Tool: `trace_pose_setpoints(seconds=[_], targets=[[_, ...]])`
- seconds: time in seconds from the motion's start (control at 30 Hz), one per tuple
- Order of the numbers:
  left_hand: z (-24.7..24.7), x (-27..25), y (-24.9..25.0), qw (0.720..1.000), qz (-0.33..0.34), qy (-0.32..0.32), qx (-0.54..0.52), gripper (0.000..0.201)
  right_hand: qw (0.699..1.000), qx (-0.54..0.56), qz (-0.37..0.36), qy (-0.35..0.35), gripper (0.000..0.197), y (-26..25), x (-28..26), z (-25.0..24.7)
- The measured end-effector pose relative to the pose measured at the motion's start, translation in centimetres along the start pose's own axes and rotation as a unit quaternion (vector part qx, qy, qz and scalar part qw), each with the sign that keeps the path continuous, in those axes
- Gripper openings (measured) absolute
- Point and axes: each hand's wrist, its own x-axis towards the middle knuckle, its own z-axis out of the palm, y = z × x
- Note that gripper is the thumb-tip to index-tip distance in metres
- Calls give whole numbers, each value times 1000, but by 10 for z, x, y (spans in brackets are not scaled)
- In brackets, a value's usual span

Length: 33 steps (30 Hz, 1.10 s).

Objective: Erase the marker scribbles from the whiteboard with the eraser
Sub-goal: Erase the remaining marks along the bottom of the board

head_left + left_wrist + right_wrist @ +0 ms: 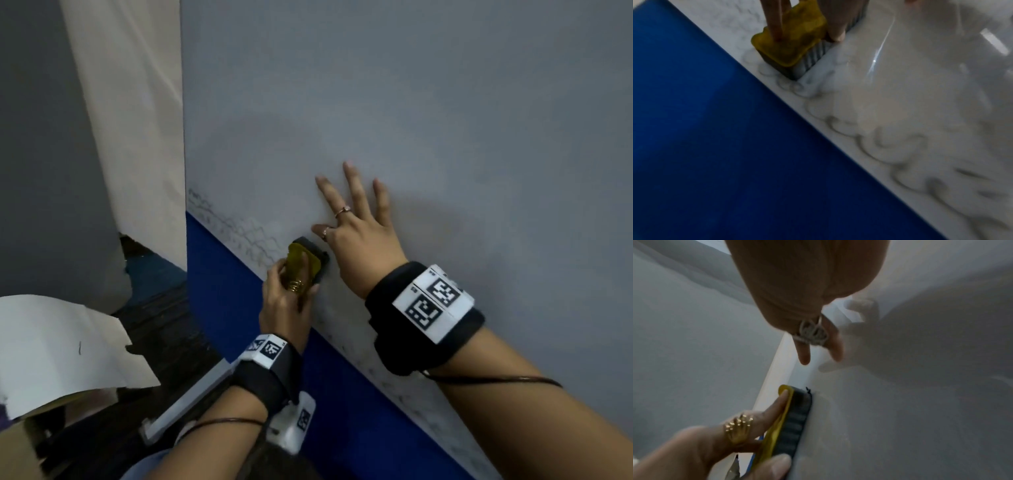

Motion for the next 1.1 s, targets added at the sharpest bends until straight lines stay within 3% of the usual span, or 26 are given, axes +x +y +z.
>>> trace_pose_setpoints(seconds=[0.1,0.17,0.23,0.3,0.37,0.5,0.57,0.7,0.77,0.93,1.1], targets=[[-12,52,-19,992,-117,42,-33,47,1000,-5,9,-18,51,-6,11,12],[-16,76,-26,988,-143,55,-4,46,1000,-3,16,-8,50,-8,12,16],[-15,74,-22,989,-136,58,-4,46,1000,6,23,9,45,-13,15,14],[-11,59,-24,996,-75,44,-16,49,999,22,8,22,42,-20,30,12],[-10,50,-32,1000,-5,26,-13,49,999,22,-32,9,49,-27,49,14],[-16,80,-55,998,31,57,0,64,999,16,-30,-4,58,-35,70,27],[-22,107,-64,996,6,79,37,68,999,23,-24,11,57,-36,69,33],[-32,150,-70,985,-133,103,26,52,999,22,-14,26,55,-43,75,37],[-28,142,-63,985,-132,105,31,49,999,29,-4,31,55,-52,86,36],[-31,118,-70,995,-37,92,-12,50,998,18,-38,44,56,-71,123,36],[-50,181,-106,984,-126,125,-23,45,997,-11,-54,50,63,-69,128,54]])
